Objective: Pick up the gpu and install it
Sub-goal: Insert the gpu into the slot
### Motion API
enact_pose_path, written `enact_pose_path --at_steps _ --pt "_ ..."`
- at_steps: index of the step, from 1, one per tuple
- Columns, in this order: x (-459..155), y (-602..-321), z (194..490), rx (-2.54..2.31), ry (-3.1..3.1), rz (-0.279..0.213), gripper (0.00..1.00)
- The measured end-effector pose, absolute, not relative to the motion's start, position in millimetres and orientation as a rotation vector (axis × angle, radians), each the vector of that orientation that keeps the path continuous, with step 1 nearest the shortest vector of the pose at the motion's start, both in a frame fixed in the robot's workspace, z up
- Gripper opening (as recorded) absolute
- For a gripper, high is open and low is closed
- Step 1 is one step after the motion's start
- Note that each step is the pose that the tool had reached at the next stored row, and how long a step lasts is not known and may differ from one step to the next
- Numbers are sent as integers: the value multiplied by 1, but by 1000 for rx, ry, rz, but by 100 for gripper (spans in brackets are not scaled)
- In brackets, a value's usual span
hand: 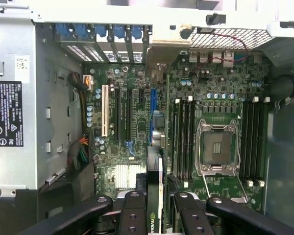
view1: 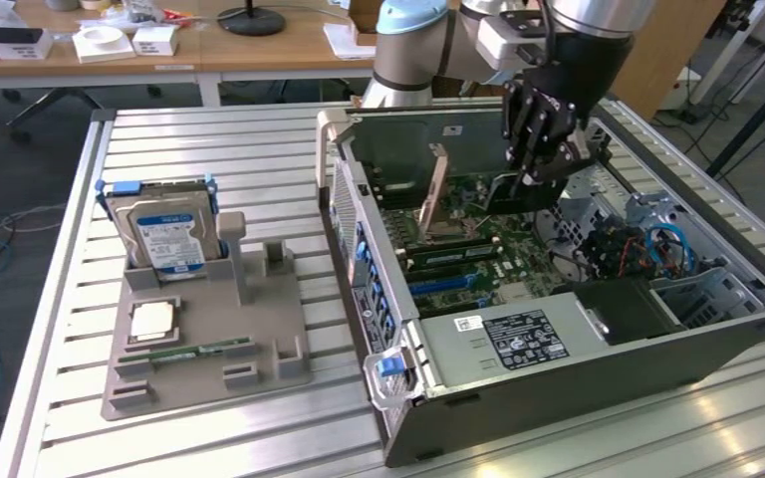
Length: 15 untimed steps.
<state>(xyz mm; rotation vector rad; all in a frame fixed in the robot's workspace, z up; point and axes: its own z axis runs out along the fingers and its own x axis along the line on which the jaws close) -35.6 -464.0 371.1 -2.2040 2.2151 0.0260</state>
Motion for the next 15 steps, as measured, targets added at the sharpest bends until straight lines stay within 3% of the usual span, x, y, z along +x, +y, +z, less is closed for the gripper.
enact_pose_path --at_steps 15 --pt "-37 -464 344 -2204 2215 26 26"
